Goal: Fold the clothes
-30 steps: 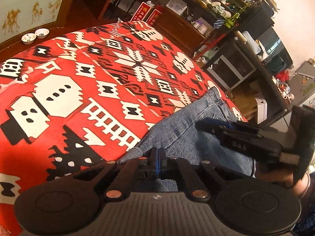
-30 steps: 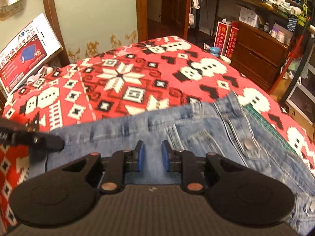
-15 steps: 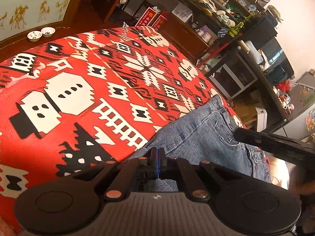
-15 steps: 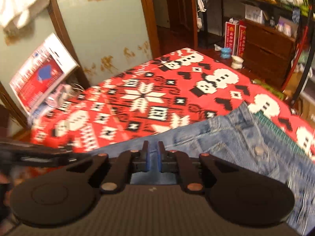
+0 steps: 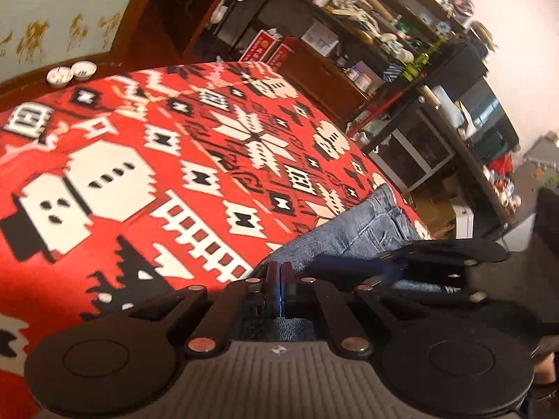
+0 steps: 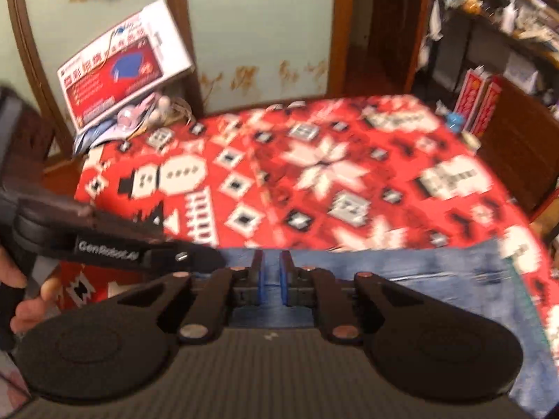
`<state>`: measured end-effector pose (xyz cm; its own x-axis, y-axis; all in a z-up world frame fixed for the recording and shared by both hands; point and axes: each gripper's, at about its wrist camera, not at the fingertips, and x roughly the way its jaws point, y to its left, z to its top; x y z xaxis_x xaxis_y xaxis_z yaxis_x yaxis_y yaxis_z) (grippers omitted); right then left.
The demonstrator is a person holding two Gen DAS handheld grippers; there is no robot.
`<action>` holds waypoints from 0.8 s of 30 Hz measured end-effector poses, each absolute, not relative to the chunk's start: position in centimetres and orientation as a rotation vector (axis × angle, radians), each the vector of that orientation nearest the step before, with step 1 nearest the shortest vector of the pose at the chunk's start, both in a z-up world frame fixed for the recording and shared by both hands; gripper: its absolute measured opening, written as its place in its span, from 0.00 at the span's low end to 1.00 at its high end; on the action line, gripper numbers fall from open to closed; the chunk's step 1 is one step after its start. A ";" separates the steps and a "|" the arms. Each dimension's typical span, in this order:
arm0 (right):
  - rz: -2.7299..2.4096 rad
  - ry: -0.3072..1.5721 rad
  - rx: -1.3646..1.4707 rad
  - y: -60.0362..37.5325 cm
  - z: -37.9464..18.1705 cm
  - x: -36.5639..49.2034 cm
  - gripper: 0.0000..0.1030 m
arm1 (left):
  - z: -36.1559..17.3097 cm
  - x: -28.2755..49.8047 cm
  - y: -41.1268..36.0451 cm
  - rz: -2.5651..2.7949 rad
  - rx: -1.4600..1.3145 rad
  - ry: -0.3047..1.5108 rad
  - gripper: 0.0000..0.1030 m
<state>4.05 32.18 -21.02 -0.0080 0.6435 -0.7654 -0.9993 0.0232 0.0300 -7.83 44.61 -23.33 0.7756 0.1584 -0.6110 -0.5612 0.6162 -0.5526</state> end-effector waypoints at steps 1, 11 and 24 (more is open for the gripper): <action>1.461 0.723 -0.663 32.7 -21.9 3.6 0.09 | -23.3 -7.8 44.5 0.440 -0.797 0.550 0.02; 1.327 0.725 -0.684 33.1 -23.2 7.0 0.09 | -23.1 -7.6 44.0 0.453 -0.745 0.561 0.03; 1.097 0.767 -0.555 32.2 -23.6 15.4 0.10 | -23.1 -7.7 44.1 0.452 -0.753 0.558 0.03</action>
